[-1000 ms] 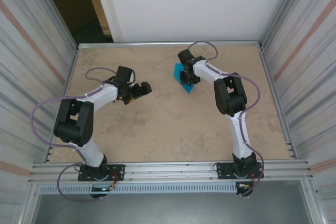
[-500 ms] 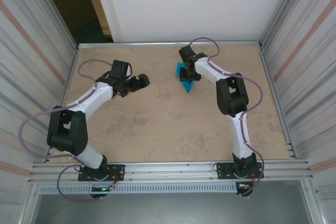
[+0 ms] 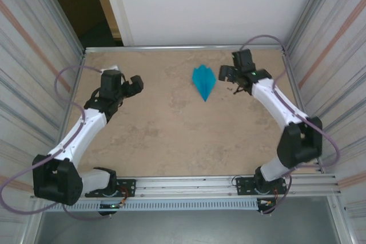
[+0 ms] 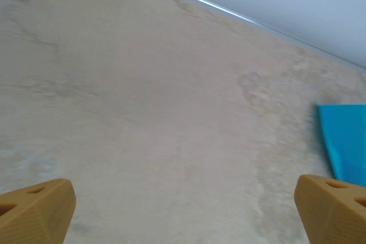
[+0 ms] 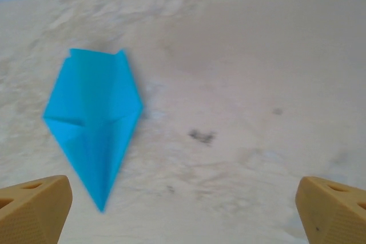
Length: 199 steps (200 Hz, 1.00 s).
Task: Fold a paper plane with a square sheet of paper (pick it up from the middle)
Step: Move the paper plane to the top-center of the table, then reset both arms
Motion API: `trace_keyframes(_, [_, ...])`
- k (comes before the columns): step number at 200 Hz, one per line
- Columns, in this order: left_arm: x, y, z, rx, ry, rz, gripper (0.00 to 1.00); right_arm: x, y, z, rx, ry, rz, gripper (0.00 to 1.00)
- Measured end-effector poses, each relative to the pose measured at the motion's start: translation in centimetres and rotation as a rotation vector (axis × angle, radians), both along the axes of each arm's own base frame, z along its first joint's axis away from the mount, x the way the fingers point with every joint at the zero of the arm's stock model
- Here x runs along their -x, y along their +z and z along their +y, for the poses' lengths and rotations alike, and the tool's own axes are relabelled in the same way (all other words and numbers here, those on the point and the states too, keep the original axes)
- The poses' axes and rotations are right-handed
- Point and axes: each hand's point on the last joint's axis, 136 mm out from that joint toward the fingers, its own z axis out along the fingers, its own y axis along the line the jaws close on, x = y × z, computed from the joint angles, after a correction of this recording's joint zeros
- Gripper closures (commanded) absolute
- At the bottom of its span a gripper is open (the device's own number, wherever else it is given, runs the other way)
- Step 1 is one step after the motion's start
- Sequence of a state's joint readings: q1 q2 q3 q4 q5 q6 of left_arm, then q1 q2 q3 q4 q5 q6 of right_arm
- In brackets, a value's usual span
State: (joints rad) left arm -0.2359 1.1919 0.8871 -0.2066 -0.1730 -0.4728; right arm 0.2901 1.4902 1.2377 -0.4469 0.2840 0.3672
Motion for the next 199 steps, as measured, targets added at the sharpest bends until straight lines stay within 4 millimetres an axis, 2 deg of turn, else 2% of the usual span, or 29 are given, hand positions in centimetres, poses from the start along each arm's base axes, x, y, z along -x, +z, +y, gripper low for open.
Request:
trace_keyframes(24, [1.2,-1.9,2.8,-0.095,0.079,-0.021,0.01,3.3,-0.5,-5.6,0.048,-0.141,-0.077,0.01])
trace_keyframes(46, [1.9,-3.5,5.3,-0.17,0.136,-0.031,0.01,6.1,-2.6,-10.2,0.089,-0.274,-0.106,0.01])
trace_keyframes(67, [2.4,-5.1,6.5,-0.249,0.149,-0.044,0.01,8.2,-5.4,-13.5,0.097,-0.377,-0.08,0.01])
trace_keyframes(83, [2.6,-6.1,7.0,-0.294,0.138,-0.045,0.01,9.2,-7.3,-15.2,0.098,-0.429,-0.075,0.01])
trace_keyframes(118, [2.0,-7.2,8.1,-0.341,0.108,-0.083,0.01,9.7,-10.3,-15.3,0.107,-0.406,-0.099,0.01])
trace_keyframes(162, [1.4,-9.3,6.3,-0.354,-0.065,-0.149,0.01,7.2,-10.8,-14.1,0.104,-0.297,-0.188,0.01])
trace_keyframes(199, [0.3,-10.3,5.9,-0.337,-0.139,-0.192,0.01,5.5,-11.3,-12.9,0.066,-0.199,-0.244,0.01])
